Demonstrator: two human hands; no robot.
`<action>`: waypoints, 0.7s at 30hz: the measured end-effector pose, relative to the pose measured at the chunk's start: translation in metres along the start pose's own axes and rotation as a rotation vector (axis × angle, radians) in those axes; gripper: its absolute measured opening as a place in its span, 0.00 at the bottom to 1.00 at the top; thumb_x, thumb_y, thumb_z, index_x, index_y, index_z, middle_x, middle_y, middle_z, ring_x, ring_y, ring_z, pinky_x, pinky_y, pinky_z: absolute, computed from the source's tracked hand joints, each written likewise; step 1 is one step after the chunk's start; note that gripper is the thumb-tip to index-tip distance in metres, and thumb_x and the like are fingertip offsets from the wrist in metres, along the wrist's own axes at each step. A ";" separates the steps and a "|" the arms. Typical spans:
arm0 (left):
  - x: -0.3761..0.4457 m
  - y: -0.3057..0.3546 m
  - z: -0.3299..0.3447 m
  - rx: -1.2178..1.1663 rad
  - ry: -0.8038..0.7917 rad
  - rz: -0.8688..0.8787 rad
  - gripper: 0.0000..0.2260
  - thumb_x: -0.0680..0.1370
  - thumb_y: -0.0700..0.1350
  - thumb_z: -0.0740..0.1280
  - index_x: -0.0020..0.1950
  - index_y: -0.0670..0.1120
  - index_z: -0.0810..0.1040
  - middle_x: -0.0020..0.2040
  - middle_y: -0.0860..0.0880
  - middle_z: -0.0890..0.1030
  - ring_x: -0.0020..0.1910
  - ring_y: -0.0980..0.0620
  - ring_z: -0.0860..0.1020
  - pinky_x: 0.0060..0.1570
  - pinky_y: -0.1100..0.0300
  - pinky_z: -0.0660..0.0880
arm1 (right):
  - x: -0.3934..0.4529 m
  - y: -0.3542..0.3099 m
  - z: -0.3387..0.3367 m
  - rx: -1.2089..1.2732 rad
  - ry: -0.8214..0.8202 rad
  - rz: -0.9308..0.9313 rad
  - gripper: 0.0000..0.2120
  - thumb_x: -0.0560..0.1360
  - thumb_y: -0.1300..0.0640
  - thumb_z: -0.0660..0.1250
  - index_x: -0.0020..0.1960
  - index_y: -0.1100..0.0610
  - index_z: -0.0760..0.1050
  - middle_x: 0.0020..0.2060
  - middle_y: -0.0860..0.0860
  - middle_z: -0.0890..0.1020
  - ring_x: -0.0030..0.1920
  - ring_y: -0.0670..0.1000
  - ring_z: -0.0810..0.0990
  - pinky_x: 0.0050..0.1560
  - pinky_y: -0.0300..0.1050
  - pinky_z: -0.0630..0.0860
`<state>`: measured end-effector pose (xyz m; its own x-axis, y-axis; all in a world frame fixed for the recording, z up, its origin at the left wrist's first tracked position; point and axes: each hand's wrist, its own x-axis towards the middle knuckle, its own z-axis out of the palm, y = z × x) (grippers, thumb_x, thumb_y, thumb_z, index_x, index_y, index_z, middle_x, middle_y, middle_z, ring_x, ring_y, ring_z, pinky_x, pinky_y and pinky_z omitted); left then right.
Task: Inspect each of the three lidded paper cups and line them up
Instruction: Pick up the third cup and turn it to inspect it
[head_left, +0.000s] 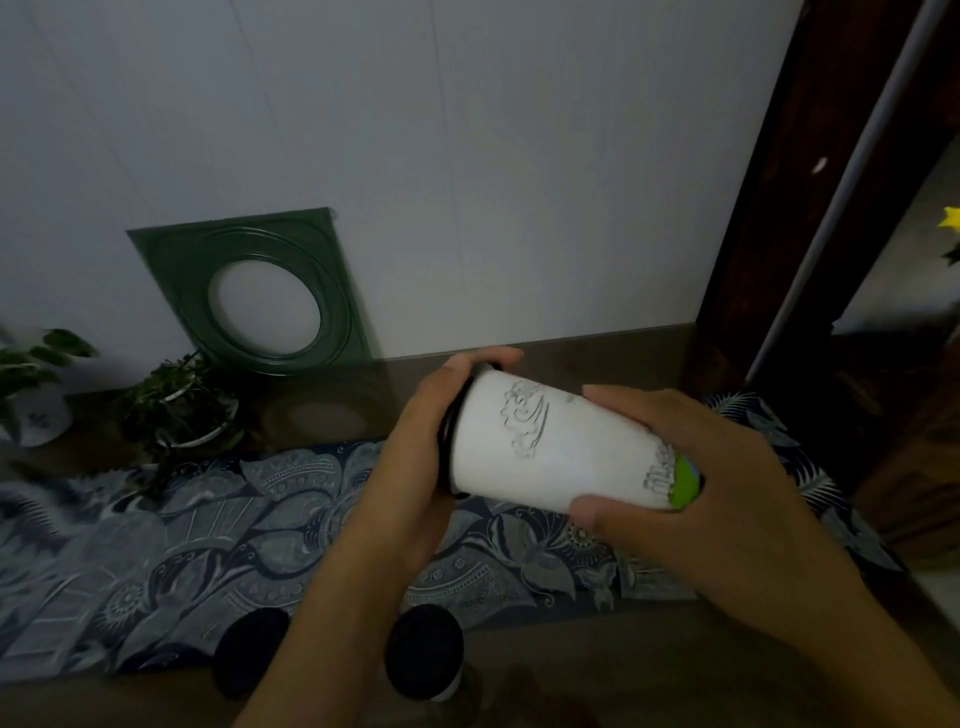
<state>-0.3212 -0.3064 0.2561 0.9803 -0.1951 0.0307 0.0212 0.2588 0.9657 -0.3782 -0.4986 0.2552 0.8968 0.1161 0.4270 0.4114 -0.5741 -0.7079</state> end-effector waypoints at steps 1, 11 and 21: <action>-0.001 0.001 0.001 0.036 -0.015 0.044 0.16 0.80 0.53 0.58 0.56 0.48 0.82 0.48 0.49 0.85 0.48 0.49 0.82 0.43 0.53 0.79 | 0.000 -0.002 -0.001 0.144 -0.012 0.092 0.28 0.61 0.37 0.72 0.60 0.38 0.73 0.51 0.36 0.80 0.52 0.36 0.78 0.43 0.28 0.77; 0.002 -0.002 0.006 0.043 0.069 0.071 0.14 0.80 0.50 0.60 0.46 0.50 0.85 0.45 0.50 0.85 0.46 0.51 0.82 0.47 0.51 0.78 | -0.001 0.000 0.001 0.250 -0.085 0.197 0.28 0.62 0.40 0.74 0.61 0.41 0.74 0.50 0.41 0.81 0.48 0.44 0.82 0.39 0.37 0.81; 0.003 -0.001 0.002 -0.019 0.017 -0.040 0.16 0.80 0.52 0.59 0.49 0.49 0.85 0.48 0.50 0.86 0.47 0.52 0.83 0.48 0.52 0.77 | -0.002 0.008 0.001 -0.350 -0.022 -0.167 0.36 0.67 0.34 0.65 0.71 0.46 0.65 0.56 0.43 0.74 0.49 0.41 0.75 0.42 0.34 0.79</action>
<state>-0.3186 -0.3093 0.2557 0.9817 -0.1898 -0.0124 0.0641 0.2687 0.9611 -0.3770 -0.5021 0.2480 0.8268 0.2470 0.5053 0.4753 -0.7872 -0.3930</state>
